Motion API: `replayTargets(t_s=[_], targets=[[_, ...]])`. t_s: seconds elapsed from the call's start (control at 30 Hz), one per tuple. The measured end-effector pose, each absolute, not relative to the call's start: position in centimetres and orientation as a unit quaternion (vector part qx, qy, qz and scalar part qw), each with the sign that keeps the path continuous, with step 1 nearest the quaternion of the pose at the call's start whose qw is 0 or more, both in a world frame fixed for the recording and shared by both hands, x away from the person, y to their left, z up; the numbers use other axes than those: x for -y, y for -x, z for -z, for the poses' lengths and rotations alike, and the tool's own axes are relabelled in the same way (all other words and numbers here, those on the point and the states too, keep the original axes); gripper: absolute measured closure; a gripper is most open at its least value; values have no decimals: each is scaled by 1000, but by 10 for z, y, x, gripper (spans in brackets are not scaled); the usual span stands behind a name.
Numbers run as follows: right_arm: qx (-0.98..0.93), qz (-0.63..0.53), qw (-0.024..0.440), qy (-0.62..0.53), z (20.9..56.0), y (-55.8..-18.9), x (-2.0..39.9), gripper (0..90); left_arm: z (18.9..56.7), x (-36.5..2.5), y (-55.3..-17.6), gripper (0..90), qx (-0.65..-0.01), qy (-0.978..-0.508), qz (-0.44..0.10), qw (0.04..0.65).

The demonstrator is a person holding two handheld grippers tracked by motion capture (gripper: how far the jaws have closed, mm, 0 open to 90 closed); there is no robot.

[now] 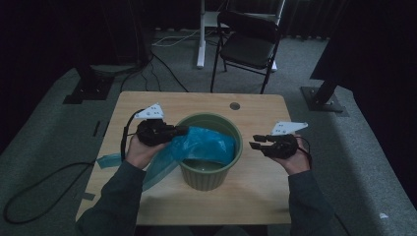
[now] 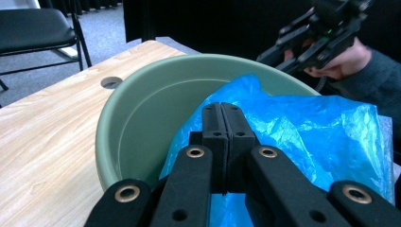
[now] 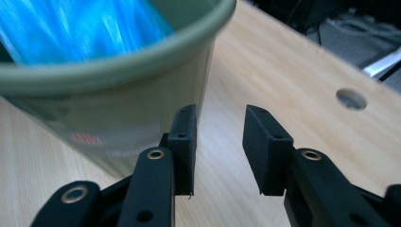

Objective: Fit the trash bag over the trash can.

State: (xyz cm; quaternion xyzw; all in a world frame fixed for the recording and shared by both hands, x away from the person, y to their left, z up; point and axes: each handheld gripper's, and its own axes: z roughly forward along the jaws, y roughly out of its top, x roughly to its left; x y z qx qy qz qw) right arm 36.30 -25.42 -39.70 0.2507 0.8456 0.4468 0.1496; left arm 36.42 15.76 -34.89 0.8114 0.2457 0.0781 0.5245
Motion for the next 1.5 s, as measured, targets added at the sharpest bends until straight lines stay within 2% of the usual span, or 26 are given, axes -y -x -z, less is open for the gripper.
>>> replayTargets(t_s=[0.47, 1.07, 1.37, 1.5], targets=[[-843, -462, 167, -218, 362, -357, 235, 601, 345, -150, -367, 893, -248, -810, -85, 524], [-847, -485, 142, -165, 348, -357, 193, 536, 343, -141, -365, 893, -247, -807, -84, 530], [-852, -488, 129, -136, 343, -362, 168, 597, 342, -132, -362, 892, -234, -814, -84, 525], [-857, -482, 128, -132, 345, -365, 161, 677, 341, -130, -361, 892, -229, -815, -83, 526]])
